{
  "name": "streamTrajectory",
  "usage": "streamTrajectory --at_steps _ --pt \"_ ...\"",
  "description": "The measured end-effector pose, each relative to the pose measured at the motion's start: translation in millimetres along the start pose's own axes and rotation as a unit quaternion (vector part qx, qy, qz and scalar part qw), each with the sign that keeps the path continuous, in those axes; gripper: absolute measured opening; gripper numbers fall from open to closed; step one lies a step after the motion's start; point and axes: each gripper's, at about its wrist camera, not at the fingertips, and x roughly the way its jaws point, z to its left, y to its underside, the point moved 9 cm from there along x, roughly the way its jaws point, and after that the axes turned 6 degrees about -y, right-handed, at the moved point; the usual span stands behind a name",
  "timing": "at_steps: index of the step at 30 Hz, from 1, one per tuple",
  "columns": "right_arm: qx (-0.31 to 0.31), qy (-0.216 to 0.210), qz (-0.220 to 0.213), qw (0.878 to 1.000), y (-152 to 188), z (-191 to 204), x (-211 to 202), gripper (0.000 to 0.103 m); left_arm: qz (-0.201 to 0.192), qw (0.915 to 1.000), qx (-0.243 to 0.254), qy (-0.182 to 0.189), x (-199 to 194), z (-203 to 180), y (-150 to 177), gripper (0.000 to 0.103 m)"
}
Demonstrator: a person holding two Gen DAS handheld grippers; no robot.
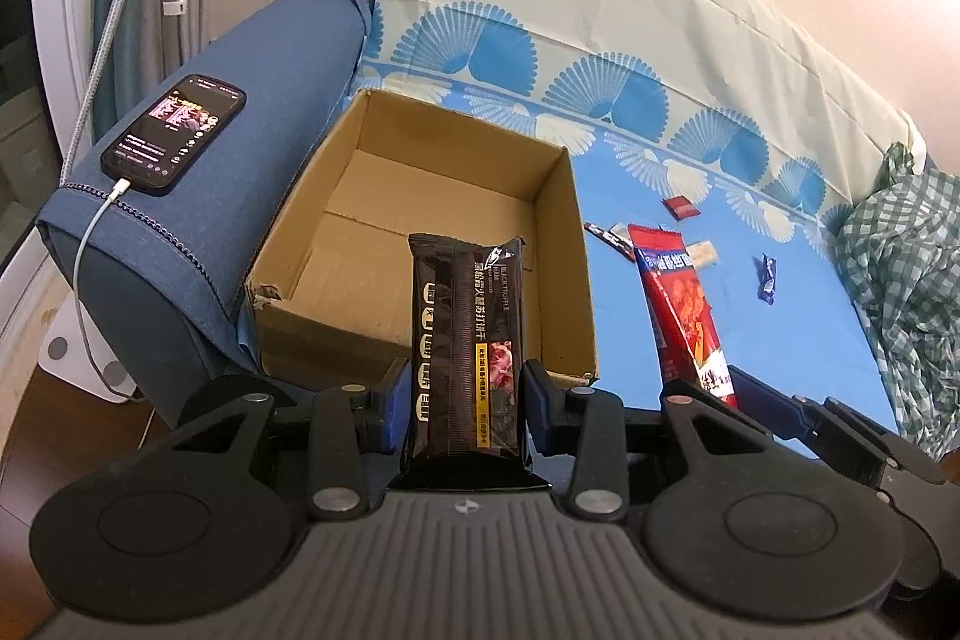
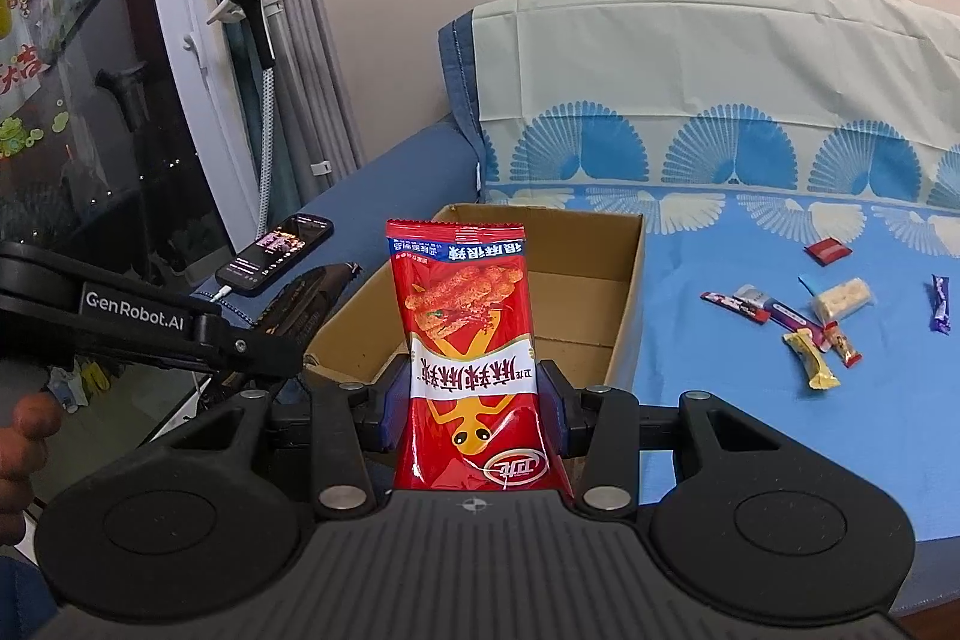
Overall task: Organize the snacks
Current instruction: 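Carry the chocolate bar with the left tool while the right tool carries the red packet to the box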
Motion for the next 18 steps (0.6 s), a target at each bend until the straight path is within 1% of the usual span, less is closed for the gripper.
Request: streamTrajectory --at_steps 10,18 --pt "0.006 0.001 0.017 1.000 3.1 -5.1 13.0 0.046 0.011 0.9999 -0.008 -0.003 14.0 2.9 -6.4 0.043" --pt "0.010 0.005 0.031 0.999 5.4 -12.2 27.7 0.046 0.017 0.9997 -0.009 -0.014 29.6 9.3 -15.2 0.043"
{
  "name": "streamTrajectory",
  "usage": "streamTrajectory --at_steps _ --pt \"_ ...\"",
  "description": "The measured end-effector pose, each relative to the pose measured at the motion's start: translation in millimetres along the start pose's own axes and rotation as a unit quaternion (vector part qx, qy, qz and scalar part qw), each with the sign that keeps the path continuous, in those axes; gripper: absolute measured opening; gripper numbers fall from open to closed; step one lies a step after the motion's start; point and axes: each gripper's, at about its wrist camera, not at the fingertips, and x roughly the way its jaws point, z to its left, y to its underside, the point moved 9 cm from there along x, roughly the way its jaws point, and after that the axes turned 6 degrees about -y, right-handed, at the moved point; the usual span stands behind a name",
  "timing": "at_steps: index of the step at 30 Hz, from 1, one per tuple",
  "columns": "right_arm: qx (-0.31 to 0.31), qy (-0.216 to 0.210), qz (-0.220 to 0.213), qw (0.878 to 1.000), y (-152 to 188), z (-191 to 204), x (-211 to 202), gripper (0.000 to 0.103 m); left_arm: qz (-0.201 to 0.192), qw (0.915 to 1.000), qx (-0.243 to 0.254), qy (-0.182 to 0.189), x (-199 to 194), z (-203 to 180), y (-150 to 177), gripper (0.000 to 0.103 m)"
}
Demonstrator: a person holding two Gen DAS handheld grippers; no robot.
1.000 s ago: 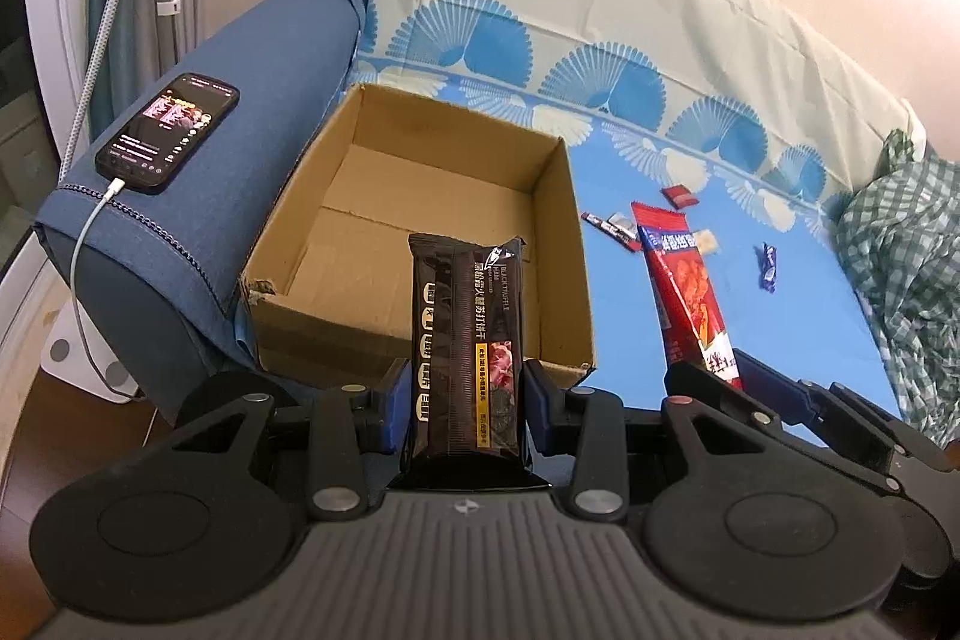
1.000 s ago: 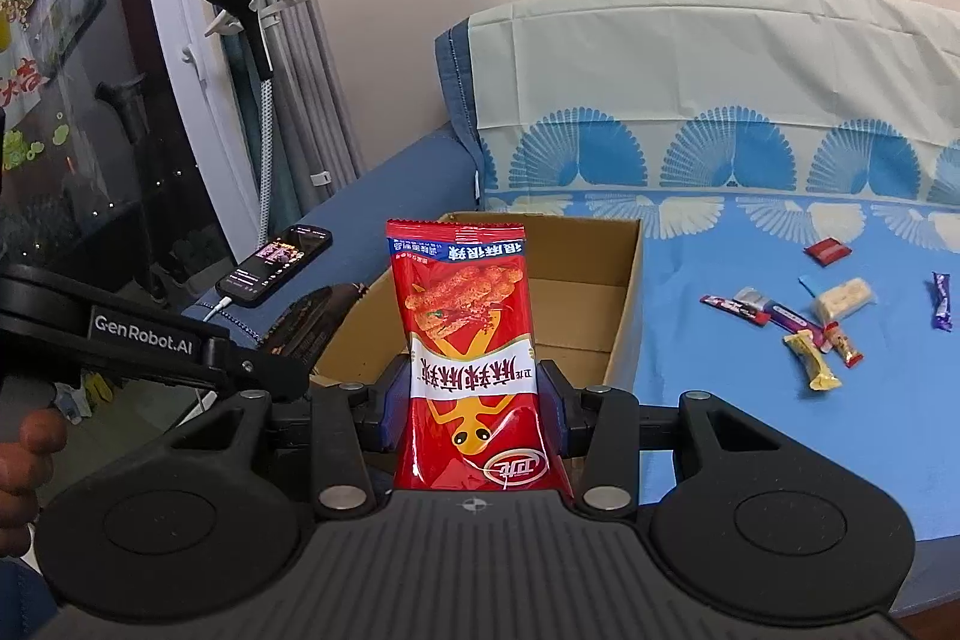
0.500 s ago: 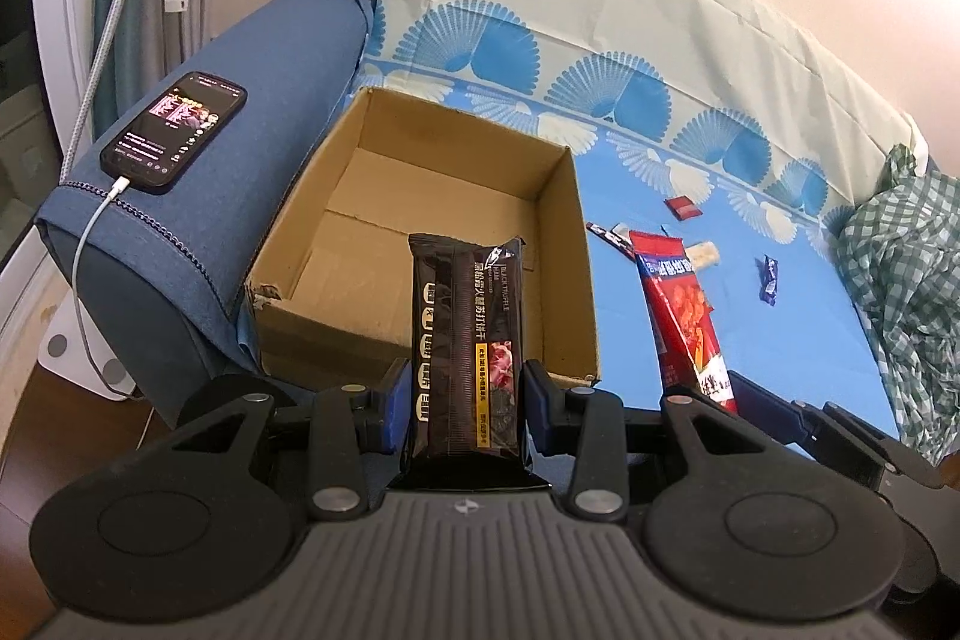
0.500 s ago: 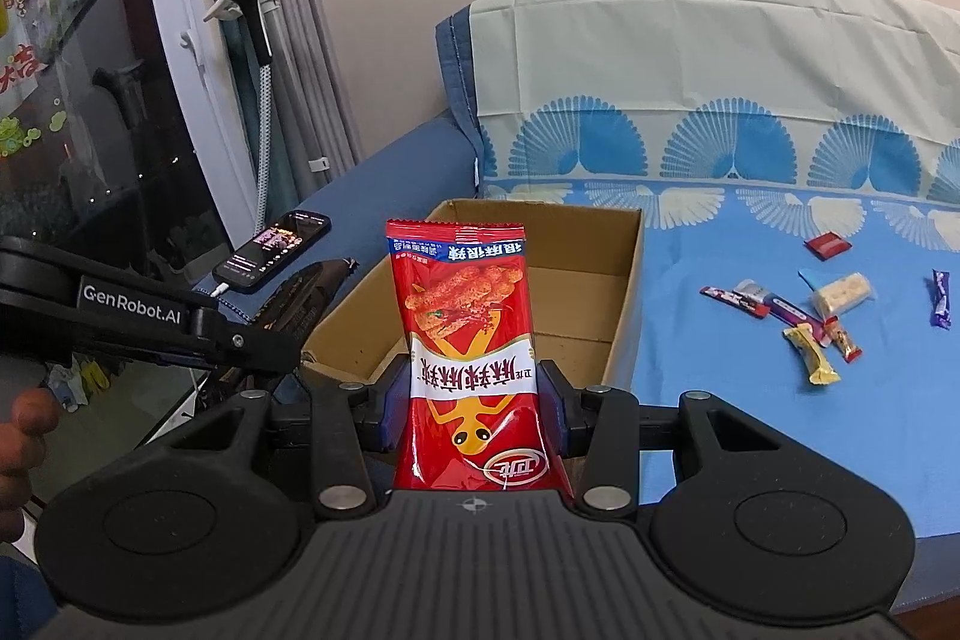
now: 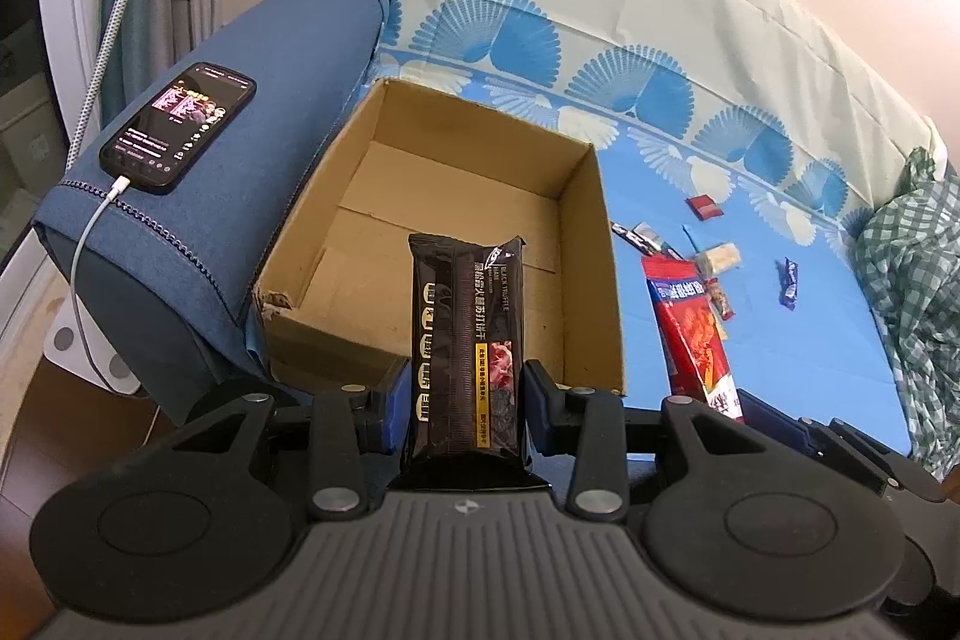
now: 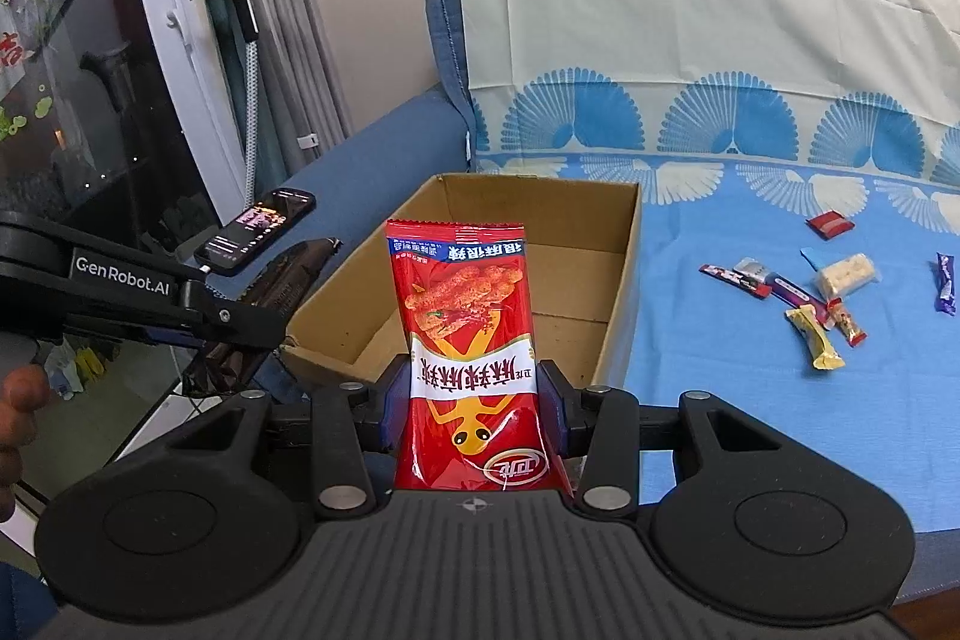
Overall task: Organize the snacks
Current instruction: 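Carry the chocolate bar with the left tool while the right tool carries the red packet to the box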
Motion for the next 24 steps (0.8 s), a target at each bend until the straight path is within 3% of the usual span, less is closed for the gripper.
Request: streamTrajectory --at_steps 14,24 --pt "0.015 0.009 0.027 0.999 -18.3 -12.4 56.9 0.046 0.021 0.9997 -0.001 -0.009 51.5 8.7 -39.9 0.043" --pt "0.028 0.012 0.046 0.998 -34.2 -27.5 117.4 0.046 0.044 0.9989 0.006 -0.015 111.5 10.6 -71.3 0.043"
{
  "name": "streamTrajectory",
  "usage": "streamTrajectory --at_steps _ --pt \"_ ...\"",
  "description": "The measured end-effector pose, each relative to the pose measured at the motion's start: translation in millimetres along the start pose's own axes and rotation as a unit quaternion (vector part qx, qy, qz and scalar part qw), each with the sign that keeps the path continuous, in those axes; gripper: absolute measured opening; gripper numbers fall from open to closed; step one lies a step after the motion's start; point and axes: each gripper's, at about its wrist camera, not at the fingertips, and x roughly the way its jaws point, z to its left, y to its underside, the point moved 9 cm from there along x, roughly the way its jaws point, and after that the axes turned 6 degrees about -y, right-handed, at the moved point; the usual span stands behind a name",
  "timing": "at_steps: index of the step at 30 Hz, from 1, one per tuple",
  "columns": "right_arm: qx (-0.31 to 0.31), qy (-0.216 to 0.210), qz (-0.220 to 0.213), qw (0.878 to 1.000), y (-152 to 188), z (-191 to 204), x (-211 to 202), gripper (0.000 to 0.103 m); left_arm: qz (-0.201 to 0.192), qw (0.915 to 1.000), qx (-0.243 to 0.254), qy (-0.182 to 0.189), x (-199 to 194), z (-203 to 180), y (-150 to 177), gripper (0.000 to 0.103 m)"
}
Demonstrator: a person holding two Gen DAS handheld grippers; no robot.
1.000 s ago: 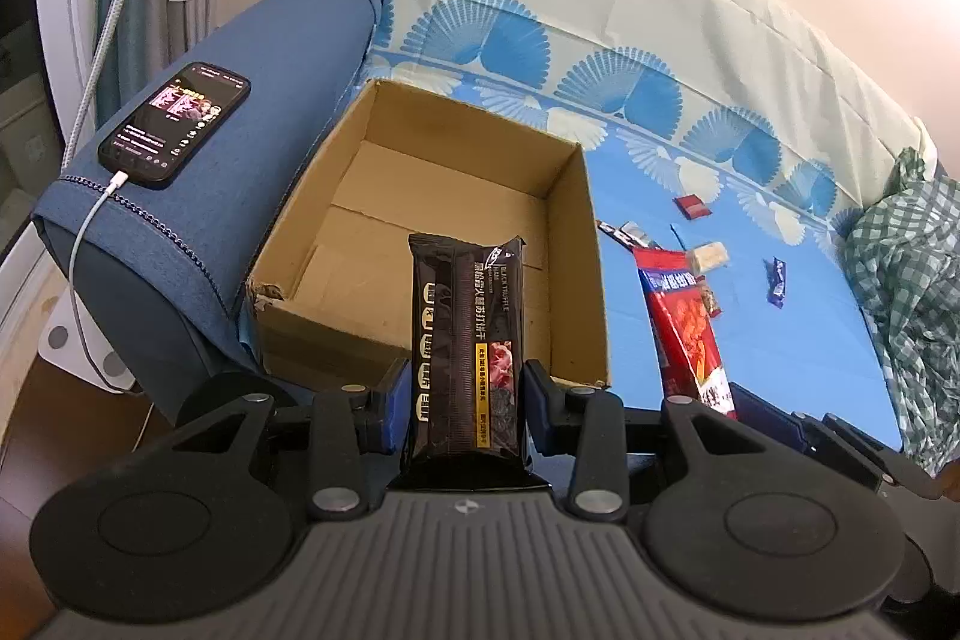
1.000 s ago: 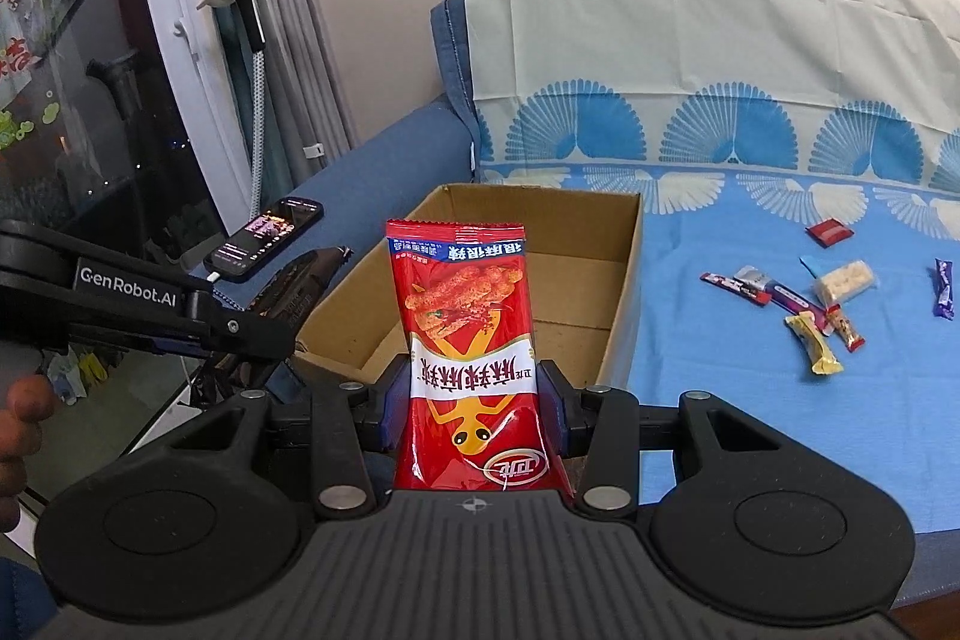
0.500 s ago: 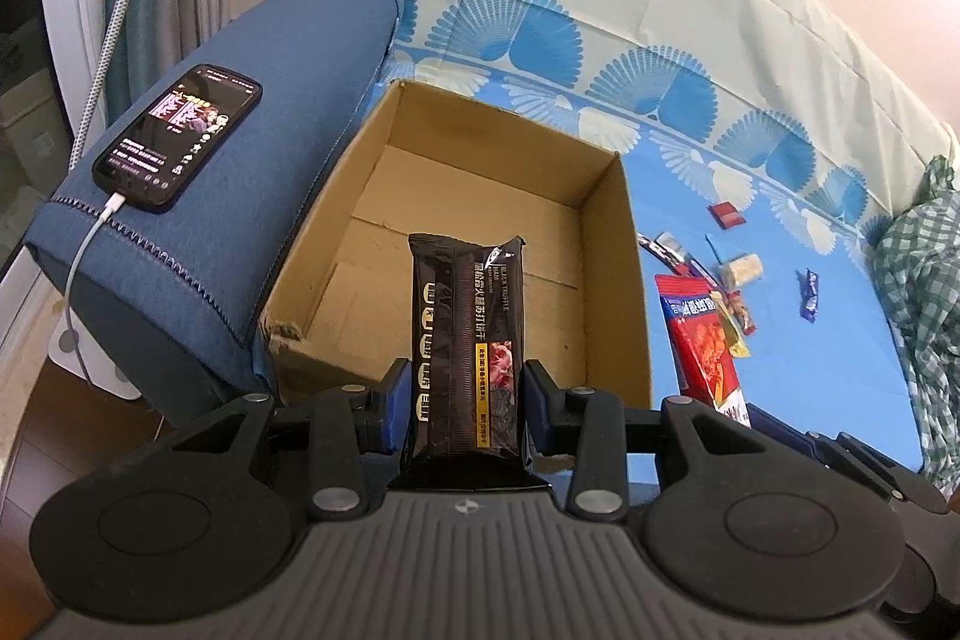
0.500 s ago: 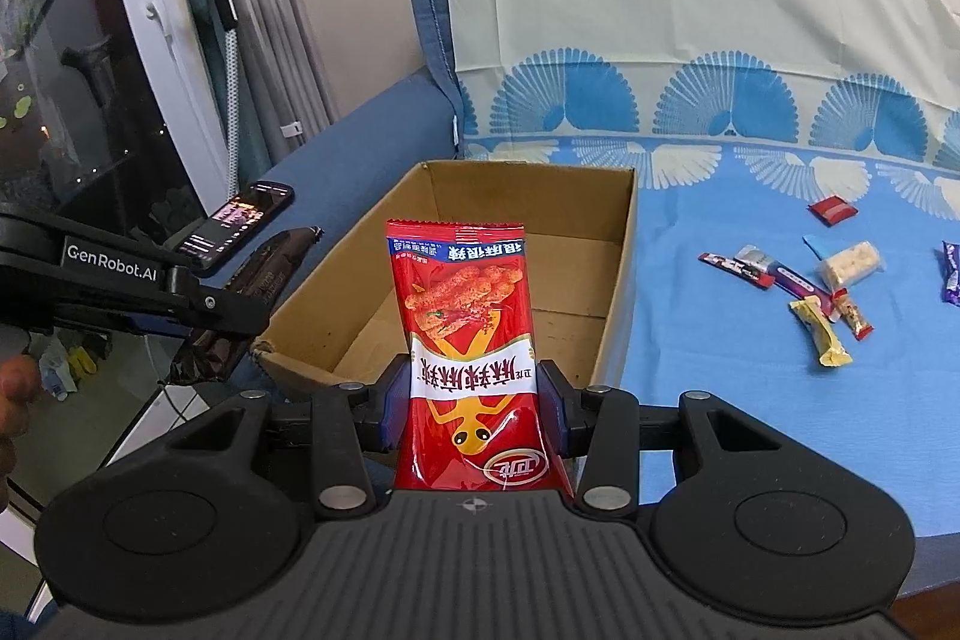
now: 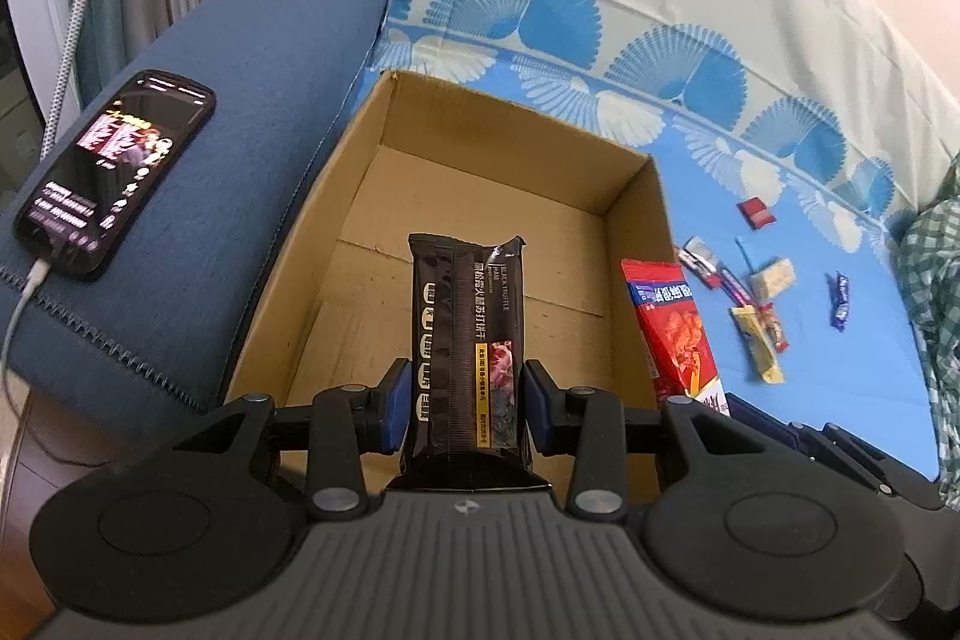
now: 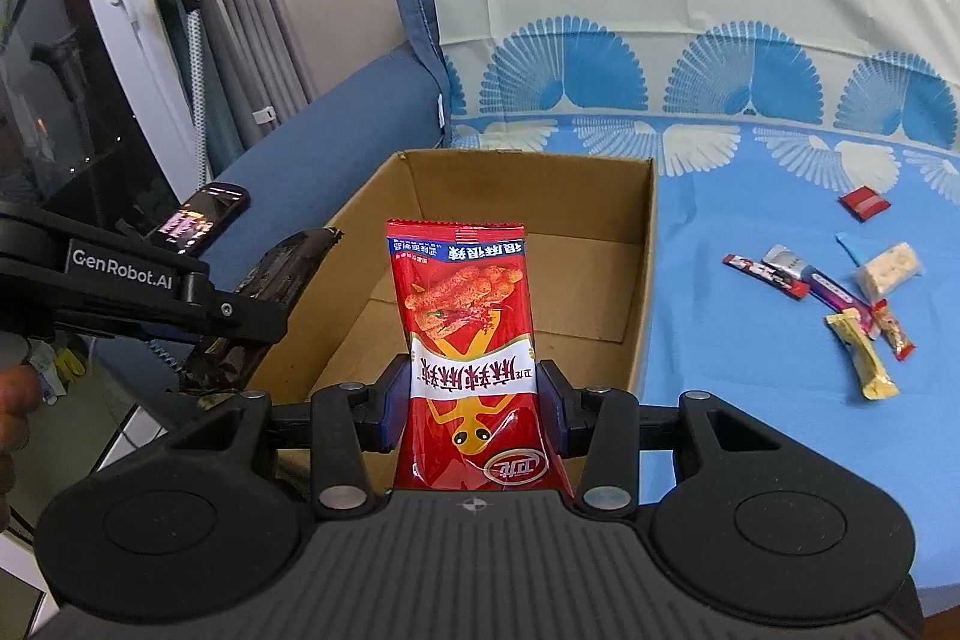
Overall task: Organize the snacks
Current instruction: 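Carry the chocolate bar with the left tool while the right tool carries the red packet to the box, then open both tools to drop the chocolate bar and red packet into the box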
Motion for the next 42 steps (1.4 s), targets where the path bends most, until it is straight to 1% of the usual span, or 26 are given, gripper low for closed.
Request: streamTrajectory --at_steps 4,8,12,18,20,21,22,23,24,25,26,28,31,35,39,42 --pt "0.007 0.002 0.009 1.000 -6.4 -10.0 23.9 0.046 0.011 0.9998 0.011 -0.012 26.5 0.5 -10.8 0.043" --pt "0.020 0.002 0.017 1.000 -12.0 -21.2 50.1 0.046 0.023 0.9993 0.022 -0.019 50.4 0.2 -18.7 0.043" --pt "0.020 0.004 0.022 1.000 -16.4 -28.0 72.0 0.046 0.033 0.9988 0.027 -0.022 71.3 1.2 -24.0 0.043" --pt "0.030 0.012 0.034 0.999 -17.7 -41.3 98.0 0.046 0.042 0.9978 0.039 -0.034 99.6 2.4 -30.5 0.043" --pt "0.039 0.013 0.036 0.999 -17.9 -45.2 105.3 0.048 0.048 0.9970 0.052 -0.033 107.2 1.2 -30.7 0.044" --pt "0.049 0.008 0.039 0.998 -18.5 -46.6 108.9 0.051 0.051 0.9968 0.051 -0.035 109.0 1.8 -31.0 0.055" --pt "0.066 0.004 0.041 0.997 -19.8 -49.4 111.7 0.062 0.051 0.9967 0.047 -0.041 109.2 3.7 -32.1 0.067" --pt "0.082 -0.001 0.039 0.996 -21.3 -51.0 112.0 0.069 0.047 0.9969 0.042 -0.046 107.7 6.2 -33.9 0.087" --pt "0.092 -0.003 0.035 0.995 -22.7 -52.4 110.3 0.076 0.032 0.9971 0.033 -0.061 103.2 12.1 -36.3 0.097" --pt "0.099 -0.001 0.026 0.995 -25.9 -54.0 106.7 0.080 0.019 0.9972 0.029 -0.066 97.9 16.0 -36.8 0.101" --pt "0.099 0.000 0.020 0.995 -28.1 -54.0 102.3 0.081 0.011 0.9971 0.024 -0.071 91.6 20.5 -36.2 0.103" --pt "0.096 -0.002 0.017 0.995 -29.0 -52.6 92.4 0.085 0.012 0.9967 0.017 -0.078 81.9 27.3 -30.5 0.103" --pt "0.088 -0.004 0.025 0.996 -20.2 -44.4 71.4 0.088 0.022 0.9955 0.014 -0.092 64.4 32.4 -11.6 0.103" --pt "0.070 -0.002 0.039 0.997 2.8 -22.4 33.7 0.093 0.035 0.9920 0.012 -0.121 38.6 37.3 26.0 0.103" --pt "0.032 0.005 0.038 0.999 21.9 -0.9 -1.9 0.097 0.041 0.9889 0.019 -0.142 15.2 38.9 61.1 0.103" --pt "-0.005 0.012 0.030 0.999 31.2 13.7 -25.4 0.097 0.041 0.9899 0.023 -0.134 -3.2 36.1 81.1 0.103"
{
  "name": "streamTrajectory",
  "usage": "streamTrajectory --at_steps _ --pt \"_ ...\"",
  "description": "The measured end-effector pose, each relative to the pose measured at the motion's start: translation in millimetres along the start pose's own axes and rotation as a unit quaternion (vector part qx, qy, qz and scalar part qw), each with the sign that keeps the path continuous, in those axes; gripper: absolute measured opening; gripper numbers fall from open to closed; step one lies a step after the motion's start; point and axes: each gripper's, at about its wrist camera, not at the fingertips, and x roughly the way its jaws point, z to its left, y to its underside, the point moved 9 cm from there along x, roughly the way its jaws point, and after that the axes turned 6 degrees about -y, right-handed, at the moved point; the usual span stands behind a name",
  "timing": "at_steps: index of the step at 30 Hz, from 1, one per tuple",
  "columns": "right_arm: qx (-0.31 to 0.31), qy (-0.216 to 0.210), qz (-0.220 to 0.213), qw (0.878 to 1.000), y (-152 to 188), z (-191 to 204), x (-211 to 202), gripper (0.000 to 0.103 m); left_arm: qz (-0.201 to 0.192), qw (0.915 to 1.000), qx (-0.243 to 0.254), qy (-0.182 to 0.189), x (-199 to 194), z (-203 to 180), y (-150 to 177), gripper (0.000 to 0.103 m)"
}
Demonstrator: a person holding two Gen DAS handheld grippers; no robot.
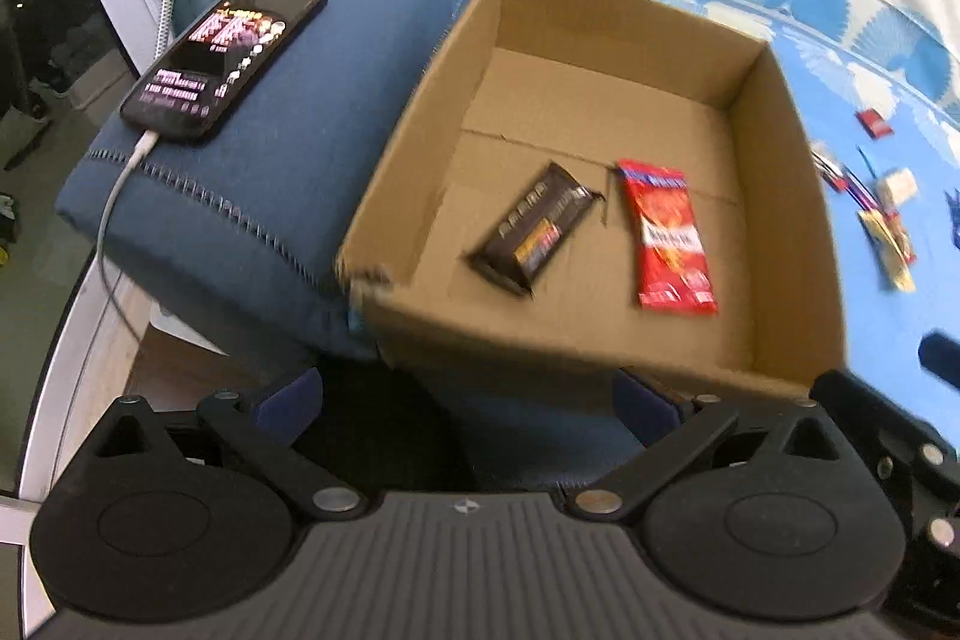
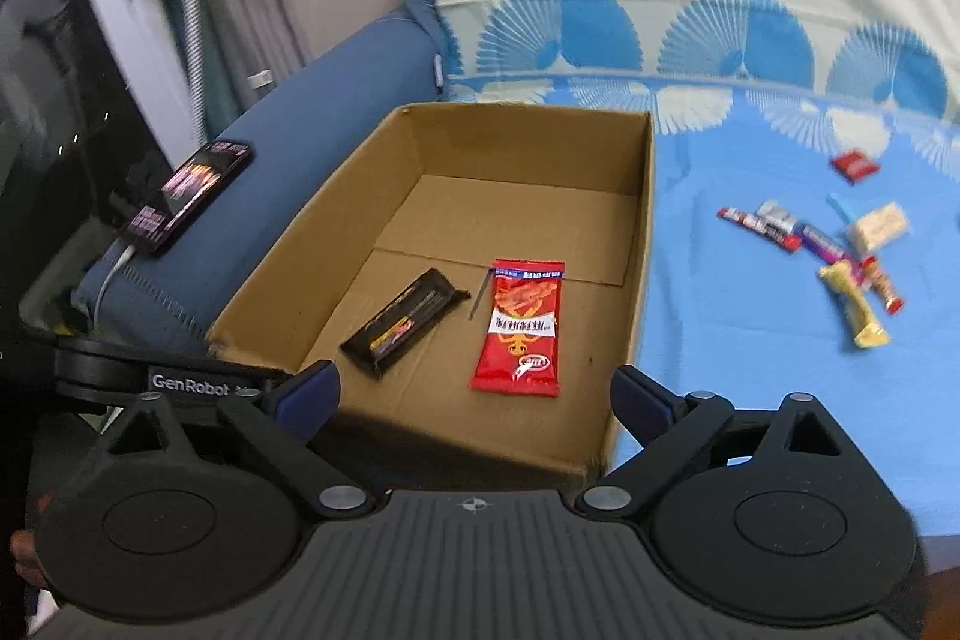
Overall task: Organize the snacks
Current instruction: 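Open both tools to drop the chocolate bar and red packet into the box, then withdraw both tools from the box back toward the snacks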
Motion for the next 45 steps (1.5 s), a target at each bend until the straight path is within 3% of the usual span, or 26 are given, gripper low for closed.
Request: streamTrajectory --at_steps 10,23,45 --pt "-0.033 0.003 -0.057 0.998 7.8 16.7 -58.6 0.100 -0.059 0.9982 0.007 0.001 -55.1 -4.6 17.5 0.103" --pt "-0.031 0.001 -0.094 0.995 17.7 23.3 -94.5 0.101 -0.092 0.9956 0.017 0.000 -88.6 -8.1 30.3 0.103" --pt "-0.029 -0.006 -0.096 0.995 19.9 24.7 -96.8 0.102 -0.086 0.9960 0.021 -0.010 -87.3 -7.4 32.2 0.103"
